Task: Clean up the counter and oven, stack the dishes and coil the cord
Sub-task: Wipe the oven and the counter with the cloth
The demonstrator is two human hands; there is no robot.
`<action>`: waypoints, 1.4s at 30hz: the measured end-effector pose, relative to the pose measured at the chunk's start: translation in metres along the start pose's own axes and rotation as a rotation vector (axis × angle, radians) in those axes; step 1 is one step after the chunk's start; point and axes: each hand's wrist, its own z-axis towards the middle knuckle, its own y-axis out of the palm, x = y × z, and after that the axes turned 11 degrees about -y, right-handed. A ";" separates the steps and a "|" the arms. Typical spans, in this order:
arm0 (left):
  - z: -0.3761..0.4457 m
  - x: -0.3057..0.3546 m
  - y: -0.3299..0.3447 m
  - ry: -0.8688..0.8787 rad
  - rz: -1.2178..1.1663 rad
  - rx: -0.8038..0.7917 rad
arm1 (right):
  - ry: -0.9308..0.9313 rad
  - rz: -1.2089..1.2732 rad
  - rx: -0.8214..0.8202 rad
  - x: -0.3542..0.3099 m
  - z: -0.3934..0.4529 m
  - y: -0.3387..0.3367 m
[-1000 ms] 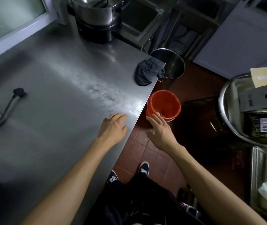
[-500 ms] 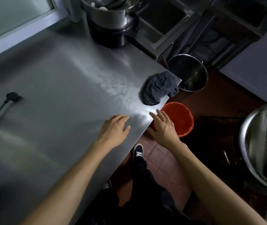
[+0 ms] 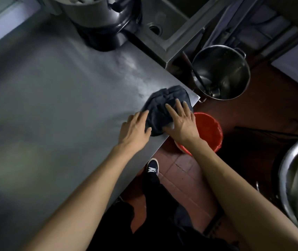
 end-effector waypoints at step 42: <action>-0.292 -0.215 -0.031 -0.540 -0.318 0.496 | -0.916 0.112 -0.087 -0.297 -0.100 0.059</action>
